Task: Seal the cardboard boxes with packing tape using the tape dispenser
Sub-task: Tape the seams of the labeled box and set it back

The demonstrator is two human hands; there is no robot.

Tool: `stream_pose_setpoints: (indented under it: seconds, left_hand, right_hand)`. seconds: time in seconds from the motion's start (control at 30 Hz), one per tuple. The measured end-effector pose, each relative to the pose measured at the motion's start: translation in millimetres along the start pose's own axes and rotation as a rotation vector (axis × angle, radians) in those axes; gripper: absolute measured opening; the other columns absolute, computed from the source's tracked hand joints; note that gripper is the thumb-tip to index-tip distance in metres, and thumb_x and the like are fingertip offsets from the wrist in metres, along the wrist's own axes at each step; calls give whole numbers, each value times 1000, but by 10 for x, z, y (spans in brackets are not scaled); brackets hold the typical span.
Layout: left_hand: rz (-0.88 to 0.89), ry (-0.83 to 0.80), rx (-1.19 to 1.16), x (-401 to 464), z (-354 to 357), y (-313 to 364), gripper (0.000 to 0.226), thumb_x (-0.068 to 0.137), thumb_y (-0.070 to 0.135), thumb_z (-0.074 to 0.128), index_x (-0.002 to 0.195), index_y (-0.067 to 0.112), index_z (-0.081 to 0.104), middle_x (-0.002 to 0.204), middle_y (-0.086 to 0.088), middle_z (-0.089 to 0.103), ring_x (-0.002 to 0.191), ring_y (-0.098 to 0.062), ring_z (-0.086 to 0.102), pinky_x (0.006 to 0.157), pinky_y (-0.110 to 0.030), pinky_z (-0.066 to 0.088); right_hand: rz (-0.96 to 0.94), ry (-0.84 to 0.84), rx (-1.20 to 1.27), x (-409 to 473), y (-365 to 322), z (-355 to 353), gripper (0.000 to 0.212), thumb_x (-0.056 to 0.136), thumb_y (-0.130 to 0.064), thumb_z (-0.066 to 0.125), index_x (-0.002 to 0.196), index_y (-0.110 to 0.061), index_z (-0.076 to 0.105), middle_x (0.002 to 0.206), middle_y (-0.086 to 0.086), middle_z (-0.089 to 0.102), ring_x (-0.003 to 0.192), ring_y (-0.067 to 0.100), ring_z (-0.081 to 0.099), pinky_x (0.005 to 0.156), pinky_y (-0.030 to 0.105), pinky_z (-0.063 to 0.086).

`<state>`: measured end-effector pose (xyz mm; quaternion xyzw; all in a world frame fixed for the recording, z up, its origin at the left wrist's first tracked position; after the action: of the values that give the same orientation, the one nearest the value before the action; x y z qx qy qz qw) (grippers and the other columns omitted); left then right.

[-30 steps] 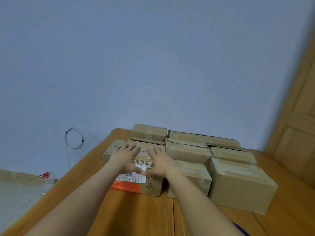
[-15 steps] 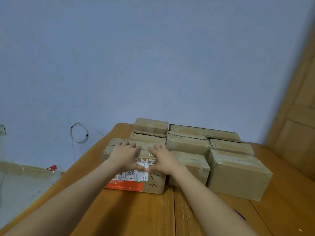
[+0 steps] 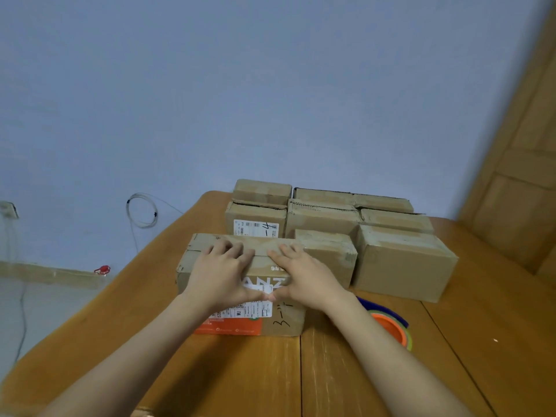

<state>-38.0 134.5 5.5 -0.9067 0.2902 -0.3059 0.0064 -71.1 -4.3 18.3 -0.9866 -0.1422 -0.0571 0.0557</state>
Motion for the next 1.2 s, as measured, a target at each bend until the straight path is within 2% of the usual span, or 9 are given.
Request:
stream_pose_setpoints:
  seconds: [0.23, 0.33, 0.47, 0.53, 0.6, 0.67, 0.83, 1.0, 1.2]
  left_hand:
    - [18, -55, -15, -138, -169, 417, 104, 71, 92, 13, 107, 14, 71, 94, -3, 70, 89, -28, 64, 68, -36, 51]
    - [32, -65, -11, -171, -216, 550, 102, 71, 91, 18, 108, 13, 71, 99, -7, 71, 92, -30, 64, 71, -39, 52]
    - [21, -121, -33, -193, -256, 582, 95, 68, 90, 28, 108, 15, 69, 101, -5, 70, 95, -29, 64, 74, -39, 53]
    - [-13, -145, -114, -167, -330, 561, 99, 68, 93, 18, 111, 19, 68, 109, -2, 69, 102, -26, 62, 79, -40, 52]
    - [-56, -160, -196, -111, -436, 522, 113, 60, 98, 4, 125, 25, 60, 125, 5, 60, 117, -18, 53, 89, -37, 46]
    - [-42, -200, -210, -57, -481, 468, 118, 52, 97, -2, 136, 31, 49, 135, 11, 51, 124, -10, 43, 95, -30, 38]
    - [15, -290, -196, 25, -441, 371, 122, 44, 101, 0, 142, 38, 37, 140, 15, 43, 125, -8, 38, 102, -33, 31]
    - [66, -354, -156, -29, -304, 389, 124, 43, 102, 15, 149, 37, 23, 148, 11, 33, 137, -14, 28, 108, -38, 28]
    - [81, -324, -143, -33, -294, 398, 123, 46, 103, 9, 148, 37, 30, 145, 9, 39, 136, -16, 33, 105, -39, 33]
  right_hand:
    - [37, 17, 5, -457, 138, -28, 92, 79, -51, 68, 152, -32, 15, 161, -4, 5, 147, 16, 0, 113, 41, 26]
    - [18, 15, 40, -601, 210, -37, 88, 81, -56, 65, 151, -35, 15, 160, -8, 7, 147, 13, 1, 115, 41, 25]
    - [26, 166, 533, -769, 492, -266, 73, 85, -65, 45, 147, -29, 30, 148, -18, 28, 139, 4, 25, 115, 30, 24]
    - [103, 314, 605, -852, 785, -373, 55, 94, -52, 43, 143, -28, 38, 142, -18, 34, 136, 2, 29, 113, 25, 23]
    - [200, 329, 516, -896, 1109, -325, 45, 97, -23, 53, 141, -25, 42, 143, -13, 39, 137, 8, 32, 110, 21, 23]
    - [306, 150, 357, -910, 1346, -109, 60, 91, -8, 57, 145, -22, 36, 150, -4, 37, 139, 13, 31, 107, 21, 24]
    - [421, -127, 175, -955, 1519, 401, 74, 86, -7, 59, 150, -24, 26, 151, 3, 37, 132, 19, 42, 96, 25, 44]
    - [488, -66, 7, -925, 1540, 478, 70, 87, -13, 64, 148, -25, 31, 128, 8, 58, 103, 23, 62, 68, 29, 52]
    - [503, 264, 124, -1091, 1750, 208, 49, 82, 2, 60, 127, -16, 57, 121, 3, 60, 112, 22, 56, 83, 30, 47]
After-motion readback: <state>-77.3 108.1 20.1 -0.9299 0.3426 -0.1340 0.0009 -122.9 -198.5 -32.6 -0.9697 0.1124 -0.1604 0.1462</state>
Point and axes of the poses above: each hand's wrist, its own x-axis towards the middle knuckle, its own z-axis out of the palm, y = z × x, the point moved 6 cm from there along x, towards the middle knuckle
